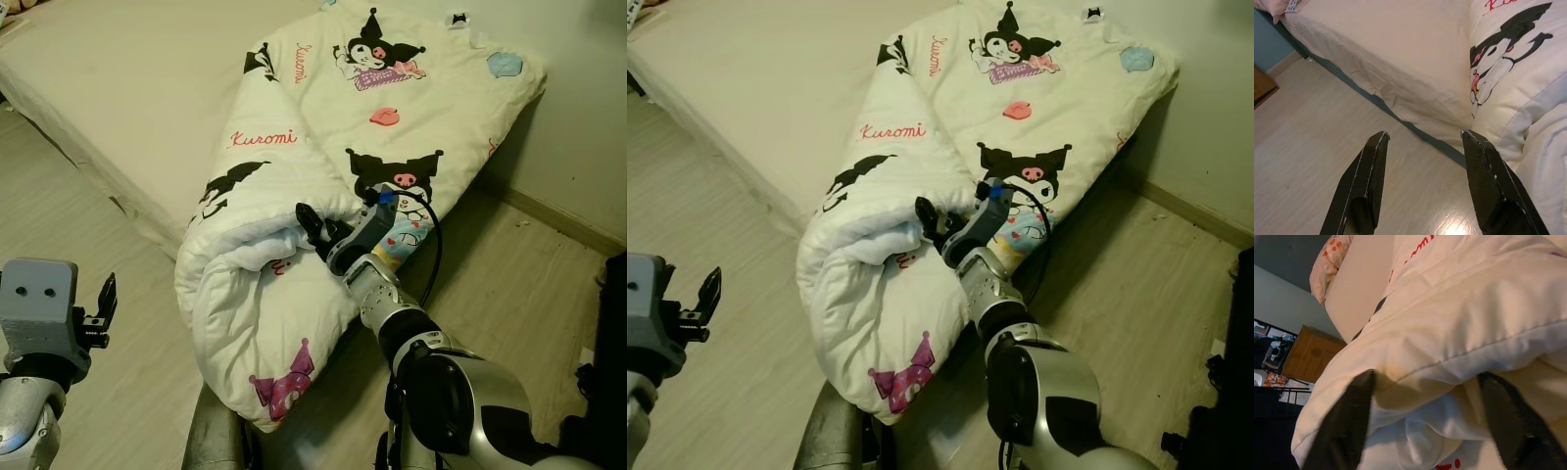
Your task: Clean up the room
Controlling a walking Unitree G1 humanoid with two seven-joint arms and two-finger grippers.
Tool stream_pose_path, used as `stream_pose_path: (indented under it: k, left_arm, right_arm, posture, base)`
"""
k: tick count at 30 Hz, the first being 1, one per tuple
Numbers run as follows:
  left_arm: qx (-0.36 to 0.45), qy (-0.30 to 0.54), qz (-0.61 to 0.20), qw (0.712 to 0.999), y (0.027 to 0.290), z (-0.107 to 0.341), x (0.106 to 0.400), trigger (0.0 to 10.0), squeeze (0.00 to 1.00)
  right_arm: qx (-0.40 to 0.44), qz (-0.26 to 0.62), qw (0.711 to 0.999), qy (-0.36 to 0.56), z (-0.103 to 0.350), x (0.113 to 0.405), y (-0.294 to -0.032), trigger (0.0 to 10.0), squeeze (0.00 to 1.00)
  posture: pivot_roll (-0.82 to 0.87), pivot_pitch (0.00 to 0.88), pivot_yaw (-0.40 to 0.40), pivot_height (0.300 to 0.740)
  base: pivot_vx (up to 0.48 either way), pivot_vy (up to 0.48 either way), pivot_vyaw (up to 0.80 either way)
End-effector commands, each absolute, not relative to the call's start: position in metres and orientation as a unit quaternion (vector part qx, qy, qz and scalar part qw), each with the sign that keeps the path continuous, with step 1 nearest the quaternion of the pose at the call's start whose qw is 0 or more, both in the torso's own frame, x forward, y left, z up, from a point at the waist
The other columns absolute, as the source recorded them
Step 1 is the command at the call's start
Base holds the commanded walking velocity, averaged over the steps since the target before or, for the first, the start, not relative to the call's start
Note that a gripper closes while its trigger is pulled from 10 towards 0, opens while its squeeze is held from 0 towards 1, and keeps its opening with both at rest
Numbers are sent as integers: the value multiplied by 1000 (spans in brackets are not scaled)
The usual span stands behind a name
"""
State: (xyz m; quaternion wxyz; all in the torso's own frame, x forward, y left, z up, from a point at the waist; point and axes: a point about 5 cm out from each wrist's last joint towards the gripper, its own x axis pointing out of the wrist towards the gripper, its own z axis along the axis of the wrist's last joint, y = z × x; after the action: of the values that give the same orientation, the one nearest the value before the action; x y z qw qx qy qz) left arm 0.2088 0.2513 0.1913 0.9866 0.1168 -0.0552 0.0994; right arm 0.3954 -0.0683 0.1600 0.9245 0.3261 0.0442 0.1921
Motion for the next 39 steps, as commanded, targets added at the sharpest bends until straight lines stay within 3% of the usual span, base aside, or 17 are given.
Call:
stream_pose_path:
  k: [1,22,30,32,35,38,39]
  left_arm:
    - [129,-47,103,985,255,193,203,10000,0]
    - [129,-38,107,985,260,193,201,10000,0]
    - [125,-53,125,983,265,198,203,10000,0]
    - [121,-56,136,982,268,199,204,10000,0]
    - [121,-57,140,981,269,199,203,10000,0]
    - [122,-61,164,977,274,199,201,10000,0]
    - [122,-61,164,977,274,199,201,10000,0]
  right_arm:
    - [326,194,924,53,158,394,-63,0,0]
    - [319,186,928,42,169,398,-61,0,0]
    - [218,287,933,12,206,394,-9,0,0]
    - [166,362,917,-3,218,381,29,0,0]
    - [147,408,901,-12,223,371,51,0,0]
    - [130,525,841,-23,231,339,98,0,0]
    - [130,525,841,-23,231,339,98,0,0]
  posture:
    - [302,388,45,582]
    - [304,387,47,582]
    - [295,370,30,582]
    - [289,365,25,582]
    - [285,361,21,582]
    - [279,354,13,582]
    - [279,354,13,582]
  base:
    - [0,0,0]
    - [0,0,0]
    - [0,0,0]
    - [0,0,0]
    - [0,0,0]
    - [0,0,0]
    - [0,0,0]
